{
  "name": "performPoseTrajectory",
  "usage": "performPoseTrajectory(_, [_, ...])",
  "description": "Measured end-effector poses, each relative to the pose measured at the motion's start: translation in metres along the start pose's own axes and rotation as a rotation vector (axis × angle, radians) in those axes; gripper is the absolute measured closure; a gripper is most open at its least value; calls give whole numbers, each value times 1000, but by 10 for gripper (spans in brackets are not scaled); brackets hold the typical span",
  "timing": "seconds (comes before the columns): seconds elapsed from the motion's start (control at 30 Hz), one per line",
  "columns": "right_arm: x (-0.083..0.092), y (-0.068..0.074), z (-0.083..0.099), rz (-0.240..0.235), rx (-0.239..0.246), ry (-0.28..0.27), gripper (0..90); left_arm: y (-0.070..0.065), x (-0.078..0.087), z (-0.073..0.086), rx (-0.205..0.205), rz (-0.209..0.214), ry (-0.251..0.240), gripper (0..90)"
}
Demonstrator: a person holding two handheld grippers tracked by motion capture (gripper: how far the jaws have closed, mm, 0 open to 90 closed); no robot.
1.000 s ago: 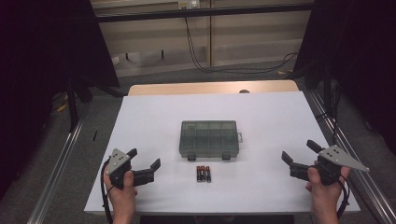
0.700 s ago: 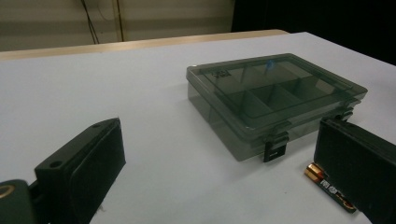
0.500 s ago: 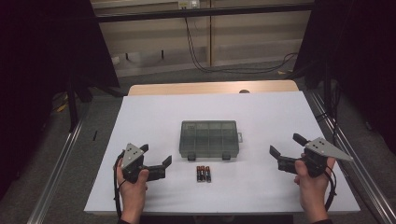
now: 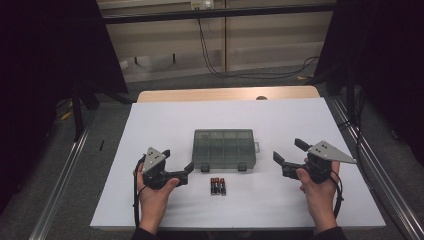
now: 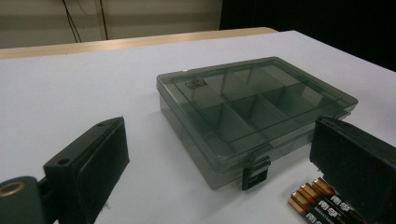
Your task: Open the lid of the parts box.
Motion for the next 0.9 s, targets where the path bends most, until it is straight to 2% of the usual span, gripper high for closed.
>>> performPoseTrajectory(0.13, [-8, 5, -3, -1, 15, 5, 165, 1, -2, -2, 9, -2, -4, 91])
performPoseTrajectory(0.2, [-12, 8, -5, -6, 17, 11, 210, 2, -3, -3, 11, 0, 0, 126])
performPoseTrajectory(0.23, [-12, 8, -5, -6, 17, 11, 210, 2, -4, -4, 16, 10, -5, 126])
performPoseTrajectory(0.3, [-18, 14, -6, -15, 4, 16, 273, 1, -6, -5, 19, 5, 1, 167])
performPoseTrajectory(0.33, [-18, 14, -6, -15, 4, 16, 273, 1, -6, -5, 19, 5, 1, 182])
performPoseTrajectory(0.4, [-24, 19, -8, -28, 8, 17, 365, 1, -10, -6, 36, 3, 2, 213])
performPoseTrajectory(0.47, [-27, 21, -9, -30, 6, 16, 431, 2, -11, -6, 38, 4, 6, 247])
performPoseTrajectory(0.57, [-32, 23, -9, -33, 14, 27, 580, 3, -13, -7, 45, 5, 6, 331])
performPoseTrajectory(0.6, [-32, 23, -9, -33, 14, 27, 580, 5, -14, -7, 50, 3, 10, 331])
performPoseTrajectory(0.63, [-35, 24, -9, -39, 15, 34, 667, 5, -16, -8, 54, 12, 15, 405])
performPoseTrajectory(0.73, [-38, 23, -7, -56, 10, 50, 783, 7, -18, -7, 51, 3, 28, 519])
performPoseTrajectory(0.83, [-42, 21, -1, -74, 11, 83, 879, 8, -22, 0, 53, 15, 61, 657])
performPoseTrajectory(0.9, [-44, 21, 1, -82, 14, 98, 900, 8, -22, 3, 46, 23, 75, 764])
Point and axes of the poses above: each handheld gripper's, and its own axes: x roughly backward along the jaws, z roughly out of its underside, y roughly to its left, the point moved 10 cm from there along -x, roughly forward along the jaws, and after that the axes turned 14 degrees about y, right-handed, at the moved point
